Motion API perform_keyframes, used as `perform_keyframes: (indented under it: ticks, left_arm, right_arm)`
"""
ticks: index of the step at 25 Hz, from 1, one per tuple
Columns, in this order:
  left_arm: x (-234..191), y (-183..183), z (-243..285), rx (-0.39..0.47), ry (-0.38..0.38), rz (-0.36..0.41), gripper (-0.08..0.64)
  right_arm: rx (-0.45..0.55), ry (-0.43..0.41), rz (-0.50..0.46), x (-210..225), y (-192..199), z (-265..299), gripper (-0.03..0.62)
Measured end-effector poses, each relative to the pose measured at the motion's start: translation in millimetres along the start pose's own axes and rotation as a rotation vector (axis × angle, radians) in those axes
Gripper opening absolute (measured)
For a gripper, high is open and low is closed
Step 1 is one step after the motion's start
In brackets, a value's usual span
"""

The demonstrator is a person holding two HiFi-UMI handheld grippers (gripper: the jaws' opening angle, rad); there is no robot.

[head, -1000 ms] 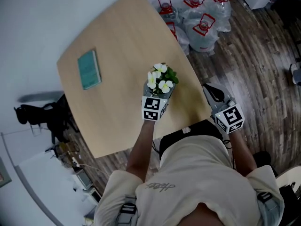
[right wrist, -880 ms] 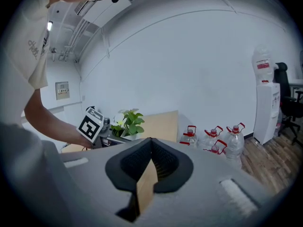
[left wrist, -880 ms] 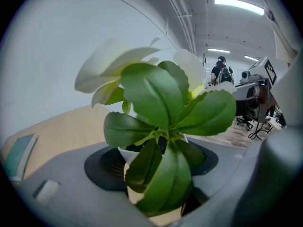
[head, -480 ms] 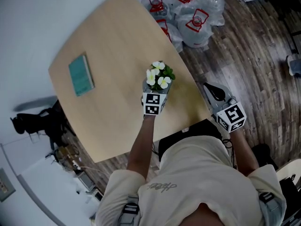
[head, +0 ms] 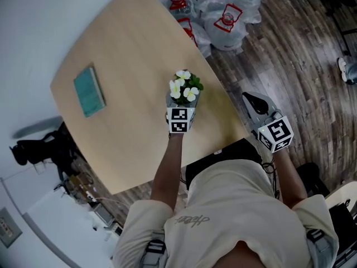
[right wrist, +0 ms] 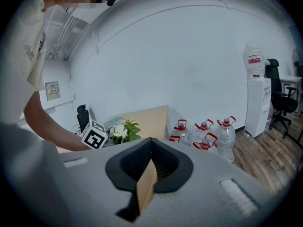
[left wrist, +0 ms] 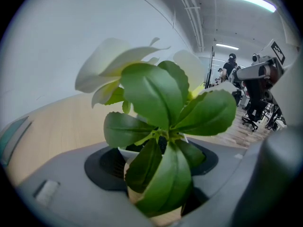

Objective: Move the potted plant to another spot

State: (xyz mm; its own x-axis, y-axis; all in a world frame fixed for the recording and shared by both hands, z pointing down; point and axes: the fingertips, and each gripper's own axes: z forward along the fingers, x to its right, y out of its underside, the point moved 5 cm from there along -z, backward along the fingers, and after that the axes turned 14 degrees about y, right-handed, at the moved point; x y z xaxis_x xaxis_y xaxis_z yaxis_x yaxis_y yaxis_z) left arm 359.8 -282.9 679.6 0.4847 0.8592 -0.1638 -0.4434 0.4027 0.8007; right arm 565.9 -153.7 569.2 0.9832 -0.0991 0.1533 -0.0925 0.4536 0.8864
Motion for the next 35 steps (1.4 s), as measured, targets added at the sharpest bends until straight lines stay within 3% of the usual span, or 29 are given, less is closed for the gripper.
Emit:
perform_keyframes:
  ticks: [11,19,26,35]
  left_arm:
    - [-1,8,3,0.012,-0.017,0.018,0.359]
    - [-1,7,0,0.033,-0.034,0.034,0.380]
    - [7,17,-10,0.002,-0.040,0.037,0.403]
    - [16,38,-42,-0.044,-0.096,0.020,0.393]
  right_arm:
    - [-0.009,0.030,0.010,0,12,-5,0.002]
    - [-0.004,-0.012,0.073,-9,9,3,0.002]
    - [-0.016,-0.031,0.008,-16,16,-2,0.002]
    - [-0.014,-0.082,0.000,-29,20,-1,0.002]
